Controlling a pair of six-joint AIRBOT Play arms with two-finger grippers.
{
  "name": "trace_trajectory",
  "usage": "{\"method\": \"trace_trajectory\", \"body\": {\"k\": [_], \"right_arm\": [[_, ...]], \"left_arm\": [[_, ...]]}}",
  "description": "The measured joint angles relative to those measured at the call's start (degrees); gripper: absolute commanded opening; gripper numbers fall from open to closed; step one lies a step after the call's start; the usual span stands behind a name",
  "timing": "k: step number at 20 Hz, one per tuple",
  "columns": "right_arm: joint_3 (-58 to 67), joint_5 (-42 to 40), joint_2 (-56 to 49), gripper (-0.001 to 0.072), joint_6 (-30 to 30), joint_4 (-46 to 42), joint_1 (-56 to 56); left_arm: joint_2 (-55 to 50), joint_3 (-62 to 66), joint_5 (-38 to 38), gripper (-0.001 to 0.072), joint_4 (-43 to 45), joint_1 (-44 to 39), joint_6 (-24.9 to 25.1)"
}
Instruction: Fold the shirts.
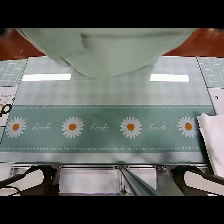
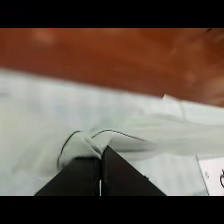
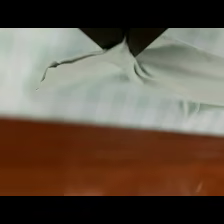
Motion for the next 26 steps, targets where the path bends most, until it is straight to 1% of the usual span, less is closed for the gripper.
{"method": "trace_trajectory", "body": {"k": [2,4,9,12,16,18,21,23,25,26], "right_arm": [[5.62,0.31,3.56,0.0022,1.09,-2.08,0.00],[8.41,0.48,7.91,0.0022,1.77,-4.74,0.00],[10.97,0.26,20.72,0.0022,2.51,-12.46,0.00],[11.30,2.40,27.15,0.0022,2.62,-16.02,0.00],[7.04,6.10,35.12,0.0022,3.58,-19.71,0.00],[2.69,8.11,38.10,0.0022,4.39,-21.55,0.00],[-5.49,9.53,39.67,0.0022,4.96,-21.94,0.07],[-11.26,9.14,38.66,0.0022,5.03,-21.24,0.07],[-16.39,7.85,35.85,0.0022,4.13,-19.87,0.07],[-18.47,6.99,33.83,0.0022,3.50,-19.23,0.07]], "left_arm": [[2.12,7.98,0.11,0.0016,-0.11,0.09,0.02],[5.66,12.41,0.37,0.0016,-0.17,0.57,0.02],[19.41,14.86,0.63,0.0016,3.15,5.40,0.50],[28.35,15.10,-0.48,0.0016,9.25,7.80,0.87],[37.18,14.47,-4.79,0.0016,21.38,8.07,-2.97],[39.93,12.31,-5.90,0.0016,24.39,7.37,-4.63],[40.92,4.70,-7.19,0.0016,26.36,6.84,-6.88],[39.93,-2.62,-7.28,0.0016,23.93,6.67,-6.97],[37.18,-10.99,-6.78,0.0016,19.06,6.36,-5.03],[35.41,-14.49,-5.27,0.0016,16.35,5.97,-3.76]]}}
